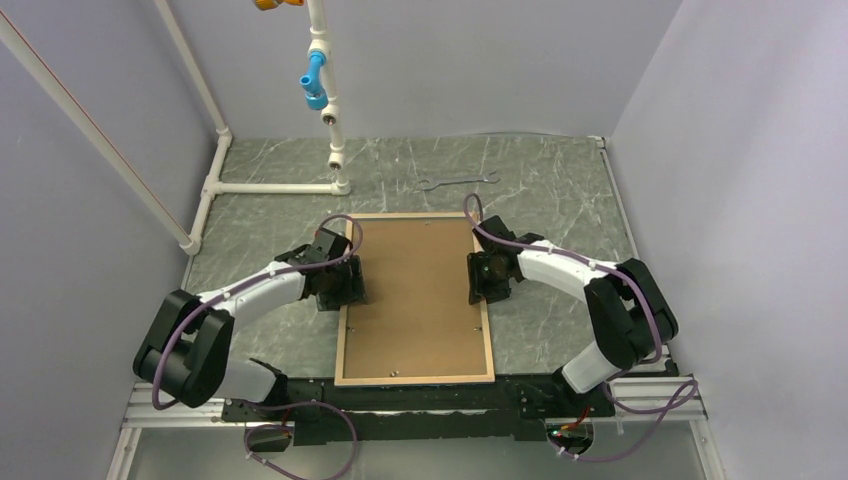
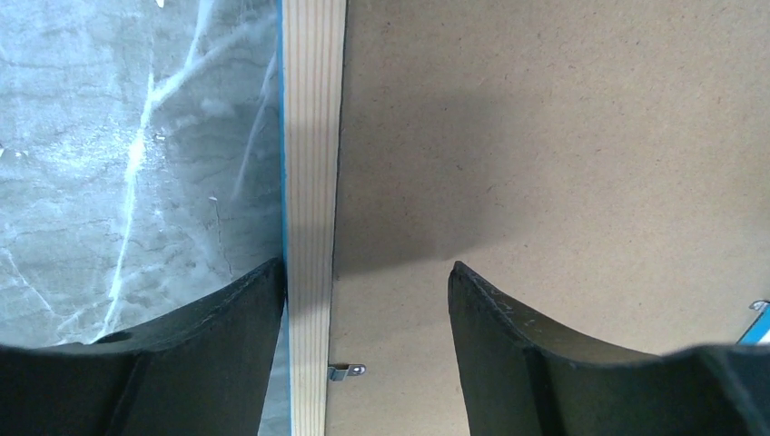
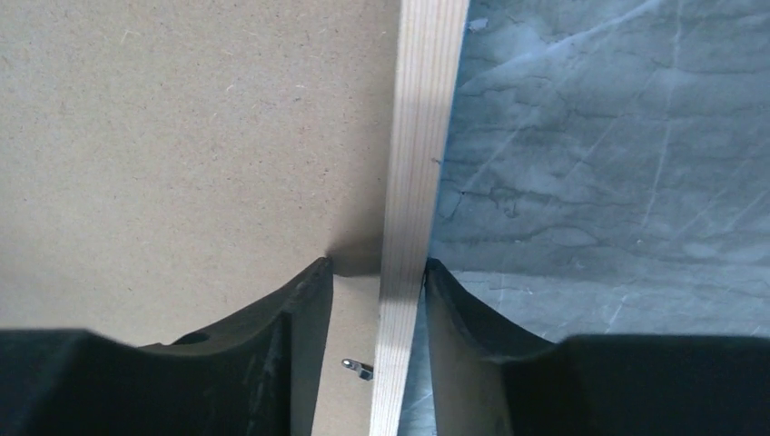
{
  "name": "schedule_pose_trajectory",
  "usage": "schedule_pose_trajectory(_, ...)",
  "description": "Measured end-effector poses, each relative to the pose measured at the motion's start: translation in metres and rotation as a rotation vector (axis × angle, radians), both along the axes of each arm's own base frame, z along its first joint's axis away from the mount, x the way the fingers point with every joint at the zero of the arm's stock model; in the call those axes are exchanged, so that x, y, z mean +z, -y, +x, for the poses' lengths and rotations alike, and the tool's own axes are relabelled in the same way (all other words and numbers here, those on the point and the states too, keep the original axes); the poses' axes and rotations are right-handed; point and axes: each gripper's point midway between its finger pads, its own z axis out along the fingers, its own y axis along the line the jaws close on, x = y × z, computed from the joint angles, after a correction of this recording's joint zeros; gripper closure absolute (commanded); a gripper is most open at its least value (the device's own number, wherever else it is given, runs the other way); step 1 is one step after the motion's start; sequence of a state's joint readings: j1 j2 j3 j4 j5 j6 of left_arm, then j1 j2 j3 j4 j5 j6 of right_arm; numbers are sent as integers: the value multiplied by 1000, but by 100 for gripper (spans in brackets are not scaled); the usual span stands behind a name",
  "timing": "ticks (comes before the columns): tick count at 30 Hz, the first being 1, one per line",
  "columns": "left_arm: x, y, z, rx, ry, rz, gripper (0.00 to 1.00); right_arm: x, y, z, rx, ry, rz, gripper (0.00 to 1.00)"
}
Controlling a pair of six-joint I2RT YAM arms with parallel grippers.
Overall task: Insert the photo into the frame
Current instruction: Adjust the photo frame at the center of the board.
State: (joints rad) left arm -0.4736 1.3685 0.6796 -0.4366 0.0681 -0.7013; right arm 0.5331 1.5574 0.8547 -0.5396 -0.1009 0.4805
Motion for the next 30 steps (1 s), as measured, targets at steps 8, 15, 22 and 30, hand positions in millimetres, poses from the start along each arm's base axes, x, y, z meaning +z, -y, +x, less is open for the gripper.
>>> schedule_pose_trajectory(8, -3, 5, 8, -31, -95, 85, 36, 0, 10, -15, -56, 41, 19, 70)
schedule_pose_trajectory(15, -2, 27, 57, -113, -97, 157, 38, 0, 20, -42, -123, 48, 62, 68)
schedule_pose_trajectory(22, 5, 75, 127, -192, 2, 174, 38, 0, 15, -82, -157, 9, 115, 60)
schedule_pose_trajectory(30, 39, 114, 157, -249, 150, 248, 30, 7, -19, -107, -108, -62, 234, 18)
